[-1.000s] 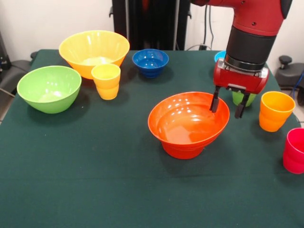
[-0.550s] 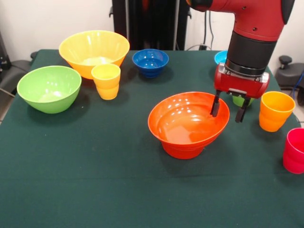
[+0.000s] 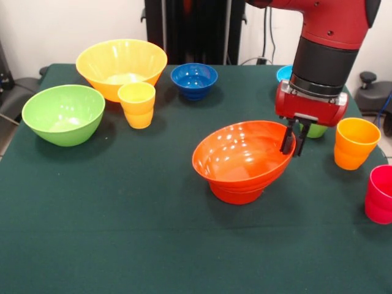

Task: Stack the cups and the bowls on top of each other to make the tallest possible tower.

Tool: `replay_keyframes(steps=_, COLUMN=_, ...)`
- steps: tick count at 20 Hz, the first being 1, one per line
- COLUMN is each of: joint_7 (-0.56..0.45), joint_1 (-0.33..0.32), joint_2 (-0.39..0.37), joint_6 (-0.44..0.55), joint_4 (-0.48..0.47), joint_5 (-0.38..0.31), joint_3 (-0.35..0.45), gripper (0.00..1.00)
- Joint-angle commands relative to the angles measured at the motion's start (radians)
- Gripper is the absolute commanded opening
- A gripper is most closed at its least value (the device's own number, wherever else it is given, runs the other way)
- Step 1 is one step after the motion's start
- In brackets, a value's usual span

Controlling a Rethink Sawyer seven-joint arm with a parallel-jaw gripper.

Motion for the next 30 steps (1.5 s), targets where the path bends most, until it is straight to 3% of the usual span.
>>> replay_keyframes(steps=1, joint_7=-0.053, joint_1=0.019, joint_2=0.025, joint_6=0.011, joint_4=-0.030, joint_5=-0.073, joint_3=0.059, gripper=0.00)
replay_keyframes(steps=20, joint_7=-0.012, joint_1=0.080, joint_2=0.057, joint_6=0.057, joint_4=-0.054, joint_5=-0.082, joint_3=-0.034, gripper=0.00)
replay_keyframes(steps=30, joint_7=-0.028, joint_1=0.078, joint_2=0.069, joint_6=0.047, joint_4=-0.065, joint_5=-0.074, joint_3=-0.040, gripper=0.00)
